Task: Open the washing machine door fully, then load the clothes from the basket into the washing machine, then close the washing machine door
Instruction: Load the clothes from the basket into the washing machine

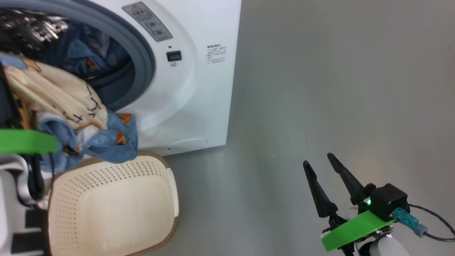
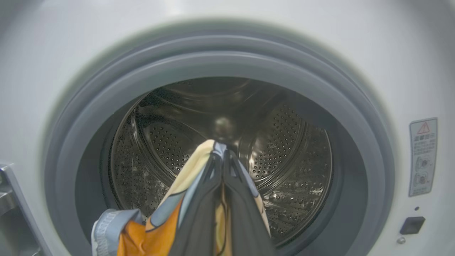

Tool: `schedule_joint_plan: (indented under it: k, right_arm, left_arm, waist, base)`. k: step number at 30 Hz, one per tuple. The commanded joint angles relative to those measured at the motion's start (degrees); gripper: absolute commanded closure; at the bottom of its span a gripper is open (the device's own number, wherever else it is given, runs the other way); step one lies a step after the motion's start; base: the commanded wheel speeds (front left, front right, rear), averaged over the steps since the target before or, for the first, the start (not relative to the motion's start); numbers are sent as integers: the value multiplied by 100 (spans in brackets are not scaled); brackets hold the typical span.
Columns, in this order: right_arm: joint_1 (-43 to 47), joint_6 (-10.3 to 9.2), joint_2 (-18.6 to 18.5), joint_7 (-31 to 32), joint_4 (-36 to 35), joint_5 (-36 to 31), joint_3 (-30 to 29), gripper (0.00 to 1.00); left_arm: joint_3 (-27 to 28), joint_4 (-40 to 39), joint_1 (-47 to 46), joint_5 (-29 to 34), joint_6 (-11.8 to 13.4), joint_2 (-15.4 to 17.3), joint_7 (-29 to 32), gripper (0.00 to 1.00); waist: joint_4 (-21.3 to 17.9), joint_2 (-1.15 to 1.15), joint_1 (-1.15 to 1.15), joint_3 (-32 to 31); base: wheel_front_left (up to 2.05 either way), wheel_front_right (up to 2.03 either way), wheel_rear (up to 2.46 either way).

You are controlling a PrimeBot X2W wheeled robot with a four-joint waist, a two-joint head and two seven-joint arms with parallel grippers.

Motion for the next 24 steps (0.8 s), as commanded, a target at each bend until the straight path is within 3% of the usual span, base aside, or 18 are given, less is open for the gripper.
schedule_joint_plan:
  k: [1,24]
  right_arm:
    - [-140,35,21,-69,-179,-56,120,0]
    - [-689,35,234,-69,-381,-94,185,0]
  left_arm:
    - [190,-39,-251,64,-21,299,-37,100]
    - [-144,1630,-2688,182,-85,670,-37,100]
  waist:
    - [-131,0,0,233]
    - [-320,0,0,2005]
  base:
    - [0,0,0]
    - [0,0,0]
